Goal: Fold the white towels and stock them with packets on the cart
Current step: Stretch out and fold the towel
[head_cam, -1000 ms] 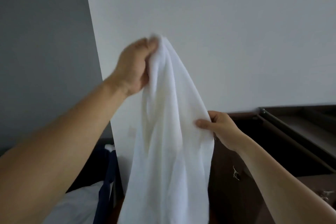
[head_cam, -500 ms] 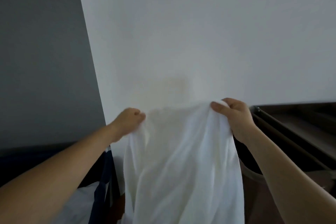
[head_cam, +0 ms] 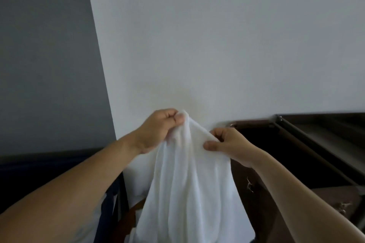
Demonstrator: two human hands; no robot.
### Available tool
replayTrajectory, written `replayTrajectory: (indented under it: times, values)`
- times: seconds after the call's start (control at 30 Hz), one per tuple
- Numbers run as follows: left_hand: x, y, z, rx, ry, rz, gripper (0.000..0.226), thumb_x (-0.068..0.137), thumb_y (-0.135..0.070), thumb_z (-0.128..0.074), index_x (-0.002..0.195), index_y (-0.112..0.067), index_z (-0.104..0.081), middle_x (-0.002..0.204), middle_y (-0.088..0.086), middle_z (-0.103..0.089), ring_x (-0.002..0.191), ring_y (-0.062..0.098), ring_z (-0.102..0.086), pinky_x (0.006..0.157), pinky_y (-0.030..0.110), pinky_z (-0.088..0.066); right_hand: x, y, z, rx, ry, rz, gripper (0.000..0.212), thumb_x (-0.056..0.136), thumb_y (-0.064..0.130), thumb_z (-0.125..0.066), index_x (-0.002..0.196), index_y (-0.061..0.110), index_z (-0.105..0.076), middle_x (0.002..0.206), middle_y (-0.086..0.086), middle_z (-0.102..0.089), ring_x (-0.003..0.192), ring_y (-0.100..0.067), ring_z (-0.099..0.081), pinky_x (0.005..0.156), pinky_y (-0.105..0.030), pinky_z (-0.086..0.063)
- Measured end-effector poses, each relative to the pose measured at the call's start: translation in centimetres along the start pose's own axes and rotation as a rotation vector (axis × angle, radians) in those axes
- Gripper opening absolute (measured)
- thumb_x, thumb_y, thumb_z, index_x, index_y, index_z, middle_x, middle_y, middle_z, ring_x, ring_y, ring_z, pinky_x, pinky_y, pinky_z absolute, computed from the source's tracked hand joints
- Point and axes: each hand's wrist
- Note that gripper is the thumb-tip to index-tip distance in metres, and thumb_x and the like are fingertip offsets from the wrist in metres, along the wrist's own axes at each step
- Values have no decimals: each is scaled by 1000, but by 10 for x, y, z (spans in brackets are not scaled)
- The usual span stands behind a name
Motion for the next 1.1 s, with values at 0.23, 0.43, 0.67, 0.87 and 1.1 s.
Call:
replayTrajectory:
  times: [0.23, 0.43, 0.67, 0.87, 1.1]
  values:
    - [29, -64, 60, -199, -541, -230, 31, 82, -31, -65, 56, -23, -48, 61, 1, -40, 62, 17, -41, 66, 35, -34, -14, -27, 13, 164, -170, -81, 26, 78, 22, -78, 97, 5, -72, 94, -16, -75, 86, -38, -71, 87, -58, -55]
    - [16, -18, 38, 569, 150, 80, 26, 98, -26, -59, 95, 0, -66, 140, -10, -47, 117, 7, -52, 86, 18, -42, -14, 19, 22, 65, -105, 61, 13, 77, 4, -79, 89, 9, -76, 87, -12, -75, 81, -28, -72, 80, -44, -58]
    - [-6, 15, -9, 26, 299, 199, 31, 95, -21, -63, 104, 9, -64, 99, 13, -66, 91, 25, -63, 88, 43, -51, 5, 53, -1, -183, -49, 131, 13, 75, 18, -83, 82, 15, -73, 71, 2, -67, 68, -10, -62, 66, -30, -51]
    - [8, -48, -2, -208, -154, -53, 25, 87, -19, -61, 82, 5, -59, 77, 19, -57, 75, 30, -51, 69, 40, -45, -3, 26, 18, 30, -59, 39, 35, 70, 30, -83, 89, 3, -72, 85, -18, -72, 74, -27, -68, 71, -40, -54]
    - [39, -74, 30, -527, -413, -106, 14, 95, -11, -57, 92, 1, -65, 87, 15, -69, 84, 27, -67, 83, 42, -58, -17, 0, 54, 266, -213, -11, 29, 72, 39, -83, 82, 12, -77, 92, -19, -73, 85, -36, -68, 82, -46, -53]
Point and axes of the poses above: each hand's wrist, its own x-axis towards the middle knuckle, its own z-axis out of the back of the hand, y = z × x
